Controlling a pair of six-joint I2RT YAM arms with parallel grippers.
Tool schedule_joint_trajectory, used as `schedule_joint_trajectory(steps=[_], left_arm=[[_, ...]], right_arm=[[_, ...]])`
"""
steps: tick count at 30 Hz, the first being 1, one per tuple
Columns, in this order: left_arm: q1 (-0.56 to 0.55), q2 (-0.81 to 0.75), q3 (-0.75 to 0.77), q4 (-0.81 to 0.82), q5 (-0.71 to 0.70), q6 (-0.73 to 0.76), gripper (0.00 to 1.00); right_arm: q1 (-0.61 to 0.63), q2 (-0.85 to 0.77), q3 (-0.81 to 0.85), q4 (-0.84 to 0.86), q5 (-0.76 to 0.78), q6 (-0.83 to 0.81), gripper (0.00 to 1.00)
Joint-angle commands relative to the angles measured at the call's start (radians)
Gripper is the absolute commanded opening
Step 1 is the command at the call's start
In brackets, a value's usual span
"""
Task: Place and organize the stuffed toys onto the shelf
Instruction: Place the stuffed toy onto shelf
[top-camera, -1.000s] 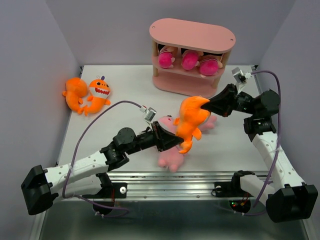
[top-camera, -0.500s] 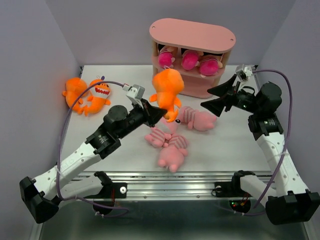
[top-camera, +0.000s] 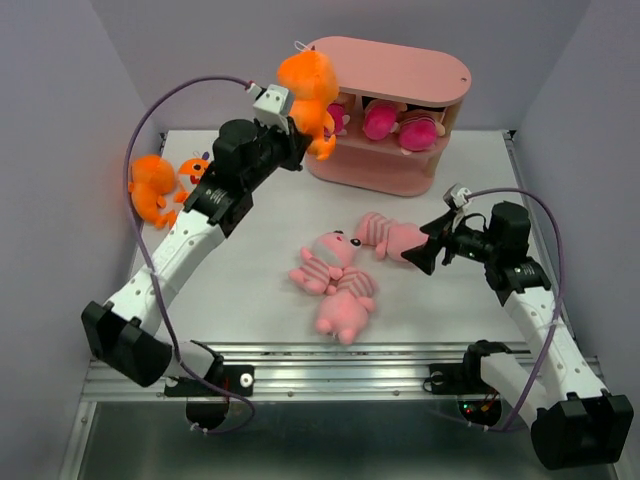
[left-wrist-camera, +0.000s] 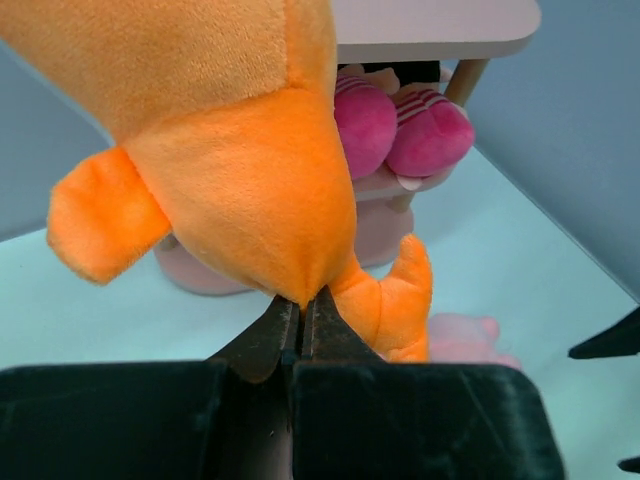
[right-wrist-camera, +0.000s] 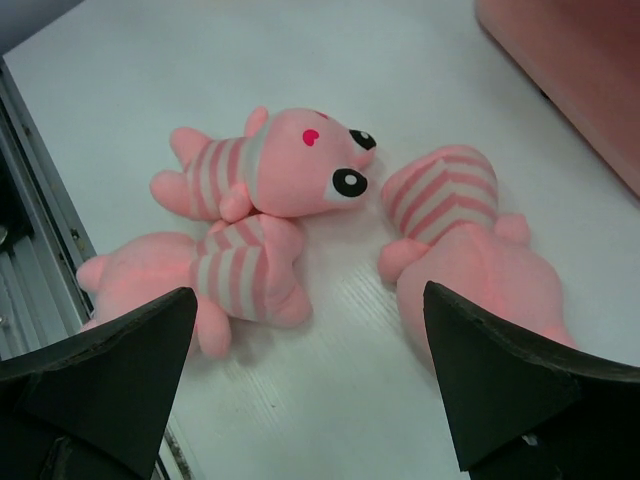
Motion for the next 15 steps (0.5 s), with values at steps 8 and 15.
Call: schedule_joint_trajectory(steps=[8, 15], left_arm=[[0.145, 0.455, 0.691, -0.045, 0.241, 0.140, 0.00], [0.214, 0.684, 0.979, -0.049, 0.339, 0.049, 0.00]], right_arm=[[-0.003, -0.069, 0.008, -0.045, 0.007, -0.138, 1.00], [-0.003, -0.069, 0.003, -0.047, 0.004, -0.148, 1.00]])
